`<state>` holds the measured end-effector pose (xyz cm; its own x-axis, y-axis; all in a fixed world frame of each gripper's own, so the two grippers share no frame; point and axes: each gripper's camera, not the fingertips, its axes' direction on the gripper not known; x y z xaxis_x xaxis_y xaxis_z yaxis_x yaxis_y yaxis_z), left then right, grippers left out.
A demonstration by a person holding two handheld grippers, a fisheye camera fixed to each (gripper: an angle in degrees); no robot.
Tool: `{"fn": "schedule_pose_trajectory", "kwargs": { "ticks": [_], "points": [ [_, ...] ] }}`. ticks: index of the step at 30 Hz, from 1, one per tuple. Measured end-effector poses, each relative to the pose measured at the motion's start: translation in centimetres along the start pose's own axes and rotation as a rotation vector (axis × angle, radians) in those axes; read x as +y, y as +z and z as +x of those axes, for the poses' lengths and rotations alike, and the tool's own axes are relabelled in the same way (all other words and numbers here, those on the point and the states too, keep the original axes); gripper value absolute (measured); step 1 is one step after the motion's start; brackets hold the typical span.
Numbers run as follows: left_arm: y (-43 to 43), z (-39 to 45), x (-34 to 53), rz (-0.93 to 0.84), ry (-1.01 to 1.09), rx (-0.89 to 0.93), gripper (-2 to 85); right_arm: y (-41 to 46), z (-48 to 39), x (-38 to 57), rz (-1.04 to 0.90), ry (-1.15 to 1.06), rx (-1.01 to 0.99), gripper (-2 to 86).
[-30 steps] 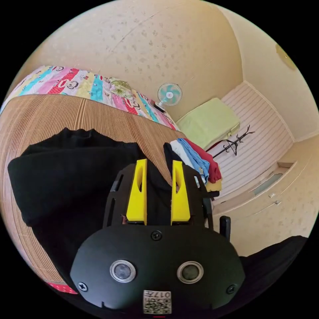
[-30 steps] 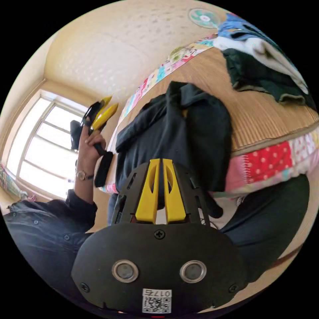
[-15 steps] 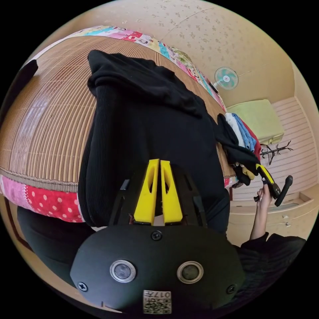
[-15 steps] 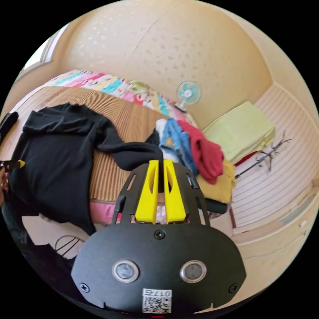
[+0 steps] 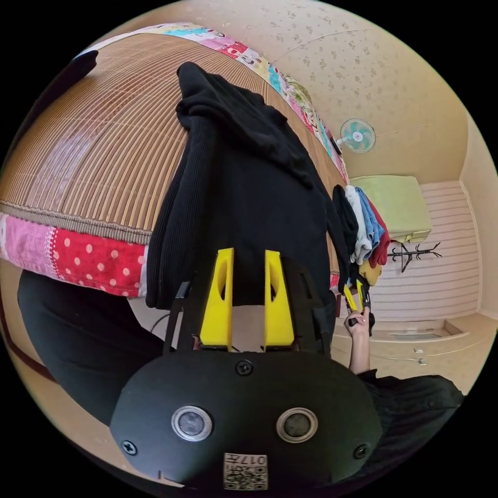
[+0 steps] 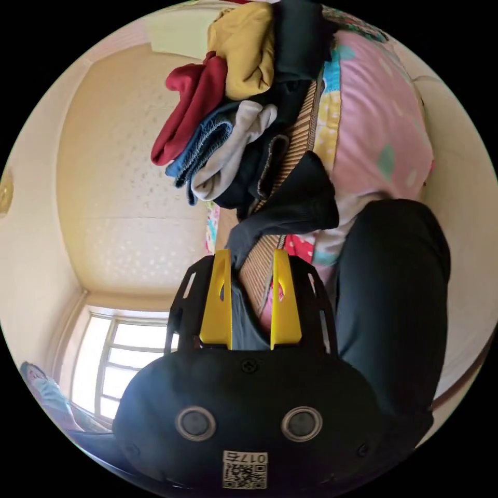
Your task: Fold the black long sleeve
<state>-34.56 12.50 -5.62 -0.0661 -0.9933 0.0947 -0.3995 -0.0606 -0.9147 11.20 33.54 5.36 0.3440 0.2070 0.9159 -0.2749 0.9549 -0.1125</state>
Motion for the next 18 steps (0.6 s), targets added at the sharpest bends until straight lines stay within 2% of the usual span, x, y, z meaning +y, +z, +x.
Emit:
{"fn": "schedule_pose_trajectory", "kwargs": {
  "ticks": [2, 4, 6, 7, 8, 9, 10, 11, 12, 15, 16, 17, 18],
  "points": [
    [0.0, -0.1, 0.0, -0.004, -0.004, 0.002, 9.9, 2.4, 0.4, -1.0, -0.032, 0.058, -0.054, 12.1],
    [-0.1, -0.3, -0.1, -0.005, -0.014, 0.013, 10.0, 5.1, 0.9, -2.3, -0.064, 0.111, -0.013, 10.7],
    [-0.6, -0.6, 0.1, 0.005, -0.039, 0.027, 10.4, 6.7, 0.0, -2.9, -0.029, 0.116, -0.024, 4.5],
    [-0.8, -0.7, 0.2, 0.009, -0.045, 0.028, 10.6, 7.4, -3.5, -2.7, 0.009, -0.014, 0.012, 3.8],
    [-1.4, -0.7, 0.5, 0.021, -0.051, 0.027, 11.1, 8.9, -9.2, -1.8, 0.020, -0.209, 0.171, 3.3],
    [-2.2, -0.8, 0.9, 0.042, -0.050, 0.021, 11.1, 9.8, -12.5, -0.8, 0.044, -0.317, 0.264, 3.1],
    [-2.7, -0.8, 1.1, 0.053, -0.050, 0.017, 11.2, 12.0, -18.3, 2.0, 0.108, -0.520, 0.362, 2.9],
    [-3.5, -0.9, 1.6, 0.078, -0.050, 0.009, 11.2, 14.4, -23.2, 5.1, 0.138, -0.705, 0.337, 2.8],
    [-4.3, -1.1, 2.1, 0.102, -0.047, 0.007, 11.2, 15.8, -25.3, 6.6, 0.133, -0.782, 0.296, 2.8],
    [-5.2, -1.7, 2.9, 0.132, -0.062, 0.009, 11.2, 24.5, -32.3, 14.2, -0.074, -1.013, 0.073, 2.7],
    [-5.2, -1.8, 2.9, 0.132, -0.069, 0.010, 11.2, 28.8, -33.3, 17.5, -0.220, -1.086, 0.033, 2.8],
    [-5.2, -2.1, 3.0, 0.132, -0.085, 0.015, 11.3, 33.0, -33.2, 21.2, -0.374, -1.165, 0.055, 2.8],
    [-5.1, -2.2, 3.2, 0.139, -0.097, 0.027, 11.3, 35.0, -32.6, 23.1, -0.437, -1.194, 0.091, 2.8]
  ]
}}
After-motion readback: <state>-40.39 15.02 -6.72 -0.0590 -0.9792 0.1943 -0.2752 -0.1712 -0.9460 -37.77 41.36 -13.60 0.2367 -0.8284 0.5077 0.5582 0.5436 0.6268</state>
